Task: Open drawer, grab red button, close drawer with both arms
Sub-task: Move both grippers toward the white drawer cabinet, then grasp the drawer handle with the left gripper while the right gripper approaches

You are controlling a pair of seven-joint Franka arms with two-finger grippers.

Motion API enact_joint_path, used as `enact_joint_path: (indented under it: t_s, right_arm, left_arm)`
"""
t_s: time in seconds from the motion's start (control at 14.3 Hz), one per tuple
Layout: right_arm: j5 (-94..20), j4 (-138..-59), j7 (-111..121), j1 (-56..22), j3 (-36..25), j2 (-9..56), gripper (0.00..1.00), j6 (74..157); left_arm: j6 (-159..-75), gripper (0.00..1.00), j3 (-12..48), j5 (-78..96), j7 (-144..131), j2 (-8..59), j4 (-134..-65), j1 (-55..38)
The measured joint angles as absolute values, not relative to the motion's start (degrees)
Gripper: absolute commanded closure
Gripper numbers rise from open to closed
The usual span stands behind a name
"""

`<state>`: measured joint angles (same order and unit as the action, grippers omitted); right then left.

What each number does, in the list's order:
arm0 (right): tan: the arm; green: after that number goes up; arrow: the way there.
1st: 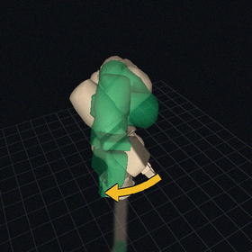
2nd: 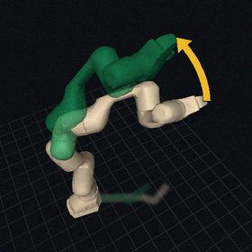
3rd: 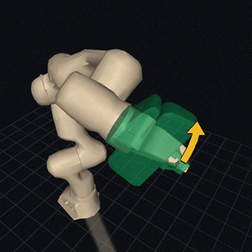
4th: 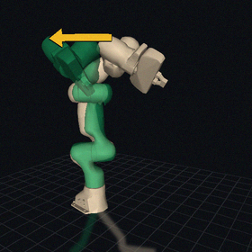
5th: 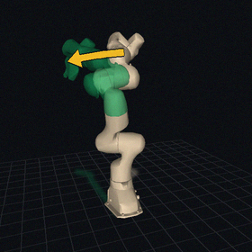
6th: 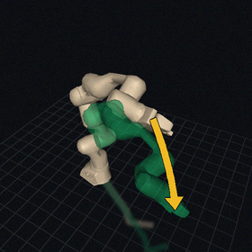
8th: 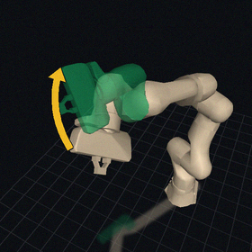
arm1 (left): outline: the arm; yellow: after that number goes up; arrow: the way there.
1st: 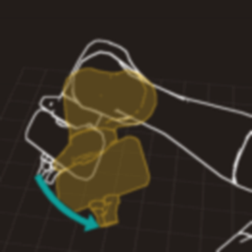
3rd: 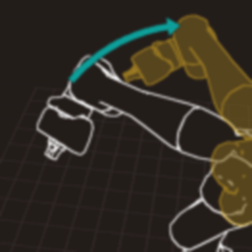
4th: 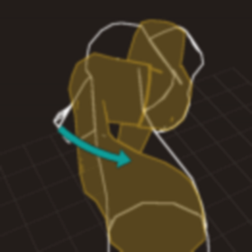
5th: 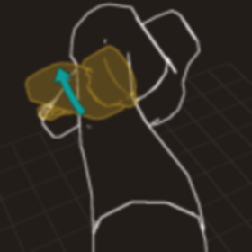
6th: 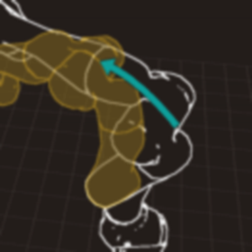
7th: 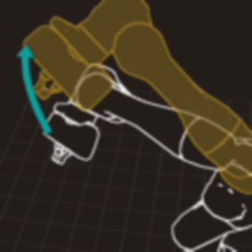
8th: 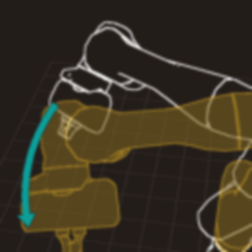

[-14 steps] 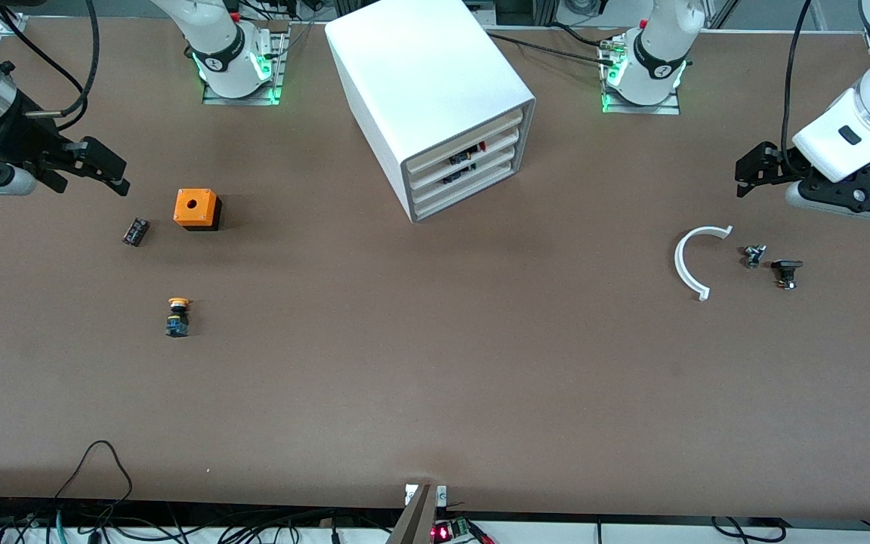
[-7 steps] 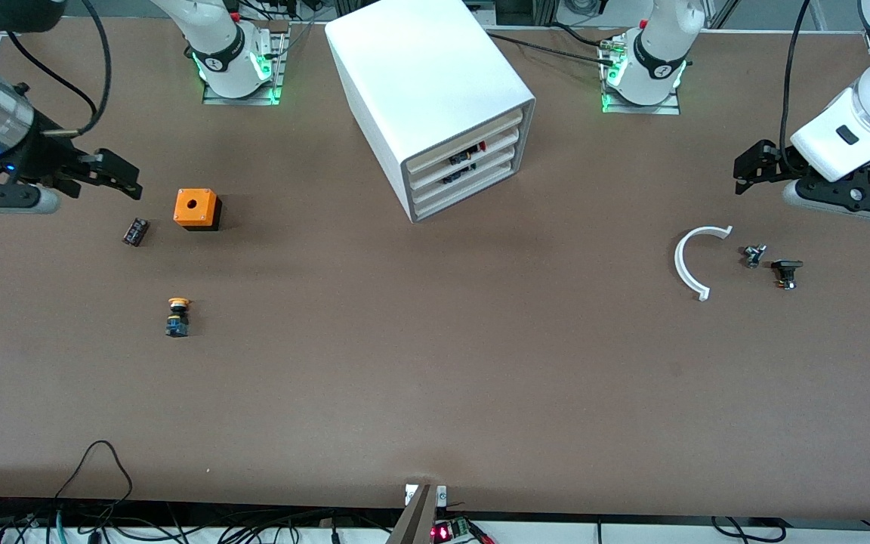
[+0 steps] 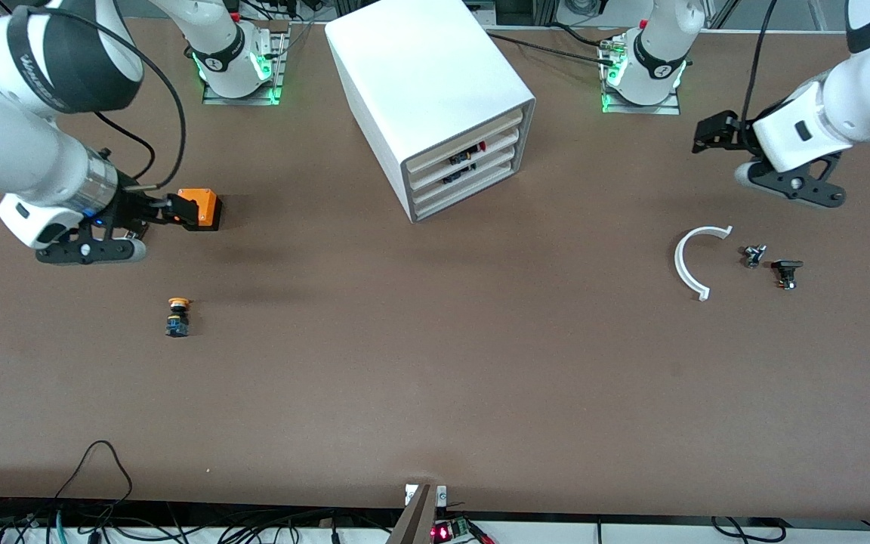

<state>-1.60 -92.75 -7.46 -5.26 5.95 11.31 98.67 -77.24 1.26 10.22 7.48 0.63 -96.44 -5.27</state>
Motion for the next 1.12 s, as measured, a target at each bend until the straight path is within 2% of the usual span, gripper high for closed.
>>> enact_joint_path:
  t_s: [0.28, 0.63, 0.98, 1.12]
  right_arm:
    - [-1.6, -83.7, -9.5, -6.2, 5.9, 17.6, 0.0, 98.1]
    - [-1.7, -77.9, -23.7, -11.9, 6.0, 20.0, 0.0, 97.2]
    - [-7.4, -71.4, -38.0, -13.8, 6.0, 23.7, 0.0, 96.1]
    - [-10.1, -69.1, -46.2, -15.5, 6.0, 25.2, 0.0, 96.0]
  left_arm:
    - [-75.7, 0.0, 1.4, 21.5, 12.1, 4.7, -96.6, -5.2]
    - [-79.5, 0.0, 1.3, 33.8, 25.8, 12.7, -98.2, -5.1]
    - [-90.4, 0.0, 1.5, 47.5, 37.4, 14.6, -109.6, -5.2]
    - [-94.5, 0.0, 3.6, 51.5, 38.3, 14.6, -115.2, -5.2]
